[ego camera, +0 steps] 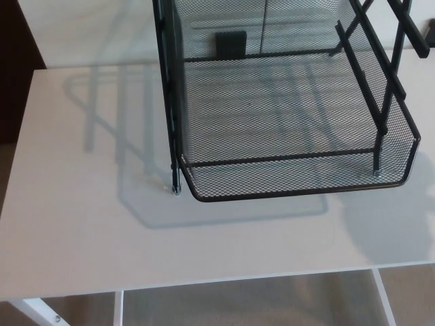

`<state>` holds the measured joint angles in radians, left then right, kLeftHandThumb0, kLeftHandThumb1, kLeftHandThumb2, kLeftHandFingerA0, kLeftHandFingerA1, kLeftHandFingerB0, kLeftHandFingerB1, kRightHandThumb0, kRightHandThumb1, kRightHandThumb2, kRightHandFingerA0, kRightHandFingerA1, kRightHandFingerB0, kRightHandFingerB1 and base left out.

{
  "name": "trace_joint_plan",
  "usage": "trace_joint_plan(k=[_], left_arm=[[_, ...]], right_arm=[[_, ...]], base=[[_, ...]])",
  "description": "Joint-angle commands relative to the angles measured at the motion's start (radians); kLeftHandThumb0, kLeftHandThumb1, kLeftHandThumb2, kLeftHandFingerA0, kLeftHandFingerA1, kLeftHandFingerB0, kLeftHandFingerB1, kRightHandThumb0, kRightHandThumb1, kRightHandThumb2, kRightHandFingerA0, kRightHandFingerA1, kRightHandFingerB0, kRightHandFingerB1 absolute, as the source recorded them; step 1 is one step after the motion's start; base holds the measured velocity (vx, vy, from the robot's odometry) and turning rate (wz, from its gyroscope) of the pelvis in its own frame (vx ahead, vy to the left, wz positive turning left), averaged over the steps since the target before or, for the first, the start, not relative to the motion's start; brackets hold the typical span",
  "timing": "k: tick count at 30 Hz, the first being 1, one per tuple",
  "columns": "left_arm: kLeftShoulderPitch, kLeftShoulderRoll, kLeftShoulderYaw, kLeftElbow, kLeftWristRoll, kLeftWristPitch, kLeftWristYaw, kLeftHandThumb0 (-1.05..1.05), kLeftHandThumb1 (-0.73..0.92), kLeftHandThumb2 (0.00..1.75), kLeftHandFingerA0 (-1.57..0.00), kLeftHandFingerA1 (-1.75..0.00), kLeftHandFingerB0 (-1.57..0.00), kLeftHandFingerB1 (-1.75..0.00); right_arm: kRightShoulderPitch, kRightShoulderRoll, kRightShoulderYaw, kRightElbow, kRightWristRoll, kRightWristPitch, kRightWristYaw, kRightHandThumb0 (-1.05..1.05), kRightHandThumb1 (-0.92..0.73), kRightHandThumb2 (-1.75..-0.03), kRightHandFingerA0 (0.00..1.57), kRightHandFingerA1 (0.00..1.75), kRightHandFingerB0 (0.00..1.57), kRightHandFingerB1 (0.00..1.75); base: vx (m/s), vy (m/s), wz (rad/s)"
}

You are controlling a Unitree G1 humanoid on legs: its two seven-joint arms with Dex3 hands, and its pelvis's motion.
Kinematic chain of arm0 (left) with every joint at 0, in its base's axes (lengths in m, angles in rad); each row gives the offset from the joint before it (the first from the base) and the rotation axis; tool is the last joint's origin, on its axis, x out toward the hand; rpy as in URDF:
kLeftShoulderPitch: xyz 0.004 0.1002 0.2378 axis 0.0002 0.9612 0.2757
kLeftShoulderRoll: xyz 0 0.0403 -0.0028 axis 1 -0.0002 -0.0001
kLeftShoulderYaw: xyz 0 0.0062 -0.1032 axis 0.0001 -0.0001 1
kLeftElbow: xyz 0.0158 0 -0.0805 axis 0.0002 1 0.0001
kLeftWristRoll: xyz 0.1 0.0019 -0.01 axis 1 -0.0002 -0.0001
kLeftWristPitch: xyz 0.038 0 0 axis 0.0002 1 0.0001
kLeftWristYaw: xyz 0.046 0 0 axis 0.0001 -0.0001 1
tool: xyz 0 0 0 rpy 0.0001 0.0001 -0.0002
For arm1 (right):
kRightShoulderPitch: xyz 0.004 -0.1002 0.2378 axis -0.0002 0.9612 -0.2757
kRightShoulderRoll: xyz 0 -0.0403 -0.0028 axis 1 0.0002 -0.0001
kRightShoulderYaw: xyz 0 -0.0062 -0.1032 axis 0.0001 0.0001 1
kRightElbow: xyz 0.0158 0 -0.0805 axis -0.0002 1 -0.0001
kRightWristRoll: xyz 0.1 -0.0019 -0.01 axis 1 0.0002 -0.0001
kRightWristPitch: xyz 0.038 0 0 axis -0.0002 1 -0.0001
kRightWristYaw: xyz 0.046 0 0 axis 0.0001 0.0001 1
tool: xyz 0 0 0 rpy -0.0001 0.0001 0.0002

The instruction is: The robot walks towards a desk on which a file tray is kept in the middle and a toilet paper roll is kept on its right. The robot uses its right hand to hook on finger in the gap of the roll and grabs it, lifts it and places it on the tray.

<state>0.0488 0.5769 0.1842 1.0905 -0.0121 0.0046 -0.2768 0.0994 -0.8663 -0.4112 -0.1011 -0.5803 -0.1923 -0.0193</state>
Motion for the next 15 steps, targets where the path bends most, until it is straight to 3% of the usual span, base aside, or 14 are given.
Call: trace_joint_plan(k=[1,6,7,8,9,11,12,13,15], left_arm=[[0.002,0.006,-0.008,0.023,0.013,-0.047,0.011,-0.62,0.92,0.68,-0.27,-0.55,-0.25,-0.45],[0.02,0.001,0.013,-0.009,-0.014,-0.018,0.001,-0.61,0.92,0.68,-0.28,-0.56,-0.26,-0.47],[0.026,-0.001,0.019,-0.022,-0.023,-0.014,-0.009,-0.59,0.92,0.68,-0.28,-0.56,-0.25,-0.47],[0.027,0.001,0.009,-0.021,-0.01,-0.022,-0.002,-0.61,0.92,0.7,-0.25,-0.54,-0.25,-0.46],[0.029,0.005,-0.007,-0.016,0.01,-0.042,0.006,-0.6,0.92,0.7,-0.23,-0.52,-0.25,-0.45],[0.027,0.005,0.0,-0.005,0.001,-0.046,-0.003,-0.63,0.92,0.69,-0.21,-0.53,-0.23,-0.45],[0.028,0.002,0.008,-0.009,-0.01,-0.037,-0.007,-0.62,0.92,0.69,-0.19,-0.53,-0.22,-0.45],[0.024,0.0,0.012,-0.006,-0.014,-0.027,-0.004,-0.62,0.92,0.67,-0.23,-0.54,-0.24,-0.45],[0.028,0.004,-0.006,-0.01,0.007,-0.047,0.0,-0.61,0.92,0.69,-0.22,-0.53,-0.24,-0.45]], right_arm=[[-0.167,-0.024,0.023,-0.102,0.05,0.073,0.083,-0.09,-0.54,-0.71,1.04,1.1,1.03,0.74],[-0.373,0.005,0.119,-0.093,0.048,0.072,0.088,-0.09,-0.47,-0.89,1.03,1.2,1.03,0.79],[-0.41,0.01,0.143,-0.1,0.04,0.09,0.105,-0.14,-0.44,-0.99,1.05,1.12,0.98,0.88],[-0.425,0.014,0.153,-0.097,0.044,0.092,0.112,-0.16,-0.44,-0.99,1.05,1.17,0.97,0.91],[-0.462,0.022,0.177,-0.089,0.055,0.09,0.125,-0.18,-0.49,-0.87,0.99,1.35,0.98,0.82],[-0.512,0.041,0.212,-0.08,0.073,0.074,0.134,-0.21,-0.51,-0.79,1.0,1.38,0.99,0.77],[-0.552,0.06,0.247,-0.074,0.065,0.082,0.143,-0.19,-0.51,-0.84,1.0,1.42,0.99,0.81],[-0.605,0.092,0.305,-0.075,0.084,0.108,0.199,-0.19,-0.6,-0.83,0.98,1.39,0.96,0.85],[-0.65,0.128,0.354,-0.059,0.093,0.106,0.218,-0.18,-0.6,-0.83,1.01,1.33,0.96,0.85]], base=[[0.0,0.0,0.0],[0.0,0.0,0.0],[0.0,0.0,0.0],[0.0,0.0,0.0],[0.0,0.0,0.0],[0.0,0.0,0.0],[0.0,0.0,0.0],[0.0,0.0,0.0],[0.0,0.0,0.0]])
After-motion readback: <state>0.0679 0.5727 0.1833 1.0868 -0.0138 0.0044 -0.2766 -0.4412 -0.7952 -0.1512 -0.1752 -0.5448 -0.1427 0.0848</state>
